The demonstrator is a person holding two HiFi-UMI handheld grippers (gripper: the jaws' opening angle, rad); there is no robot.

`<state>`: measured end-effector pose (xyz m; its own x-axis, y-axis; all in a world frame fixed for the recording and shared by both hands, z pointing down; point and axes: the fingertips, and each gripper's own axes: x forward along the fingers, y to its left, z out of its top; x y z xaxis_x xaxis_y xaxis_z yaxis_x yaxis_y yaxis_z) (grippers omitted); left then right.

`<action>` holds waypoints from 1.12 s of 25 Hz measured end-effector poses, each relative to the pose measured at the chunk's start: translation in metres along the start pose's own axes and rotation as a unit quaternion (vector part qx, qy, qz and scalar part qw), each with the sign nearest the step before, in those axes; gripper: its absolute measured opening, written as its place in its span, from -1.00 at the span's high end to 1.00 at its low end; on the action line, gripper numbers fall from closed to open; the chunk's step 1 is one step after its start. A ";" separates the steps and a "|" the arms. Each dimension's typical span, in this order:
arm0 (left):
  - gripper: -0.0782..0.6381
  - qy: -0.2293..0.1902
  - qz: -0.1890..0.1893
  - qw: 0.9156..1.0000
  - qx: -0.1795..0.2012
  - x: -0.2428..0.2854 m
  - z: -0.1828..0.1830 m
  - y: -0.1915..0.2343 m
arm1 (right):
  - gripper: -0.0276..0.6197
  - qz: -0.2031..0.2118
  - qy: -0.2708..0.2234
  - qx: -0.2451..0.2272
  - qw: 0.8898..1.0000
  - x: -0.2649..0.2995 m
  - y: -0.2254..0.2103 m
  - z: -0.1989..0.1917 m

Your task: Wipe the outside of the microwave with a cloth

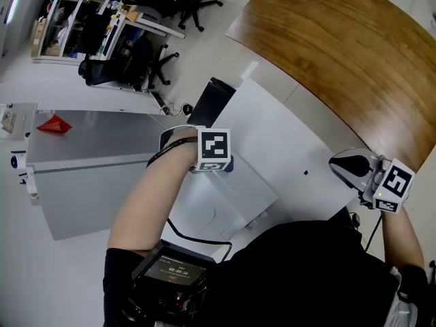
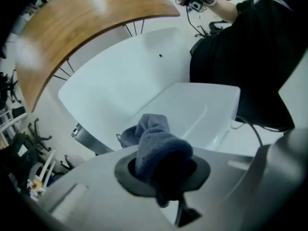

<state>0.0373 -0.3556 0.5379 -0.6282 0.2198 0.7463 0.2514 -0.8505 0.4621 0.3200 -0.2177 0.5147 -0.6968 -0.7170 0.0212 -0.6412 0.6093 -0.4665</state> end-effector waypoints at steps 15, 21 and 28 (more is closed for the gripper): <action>0.62 -0.004 -0.060 0.998 0.035 0.081 0.074 0.029 | 0.90 -0.069 0.007 0.042 0.997 -0.057 -0.012 -0.034; 0.62 -0.078 0.039 0.995 0.057 -0.050 0.035 -0.047 | 0.90 -0.013 -0.003 -0.002 1.000 -0.018 0.012 0.005; 0.63 -0.051 0.007 0.998 0.035 -0.018 0.033 -0.063 | 0.90 0.025 -0.002 -0.016 1.000 0.006 0.020 0.012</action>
<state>0.0576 -0.2901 0.5109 -0.5474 0.2581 0.7961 0.3127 -0.8193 0.4806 0.3068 -0.2134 0.4949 -0.7272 -0.6864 -0.0057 -0.6152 0.6554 -0.4383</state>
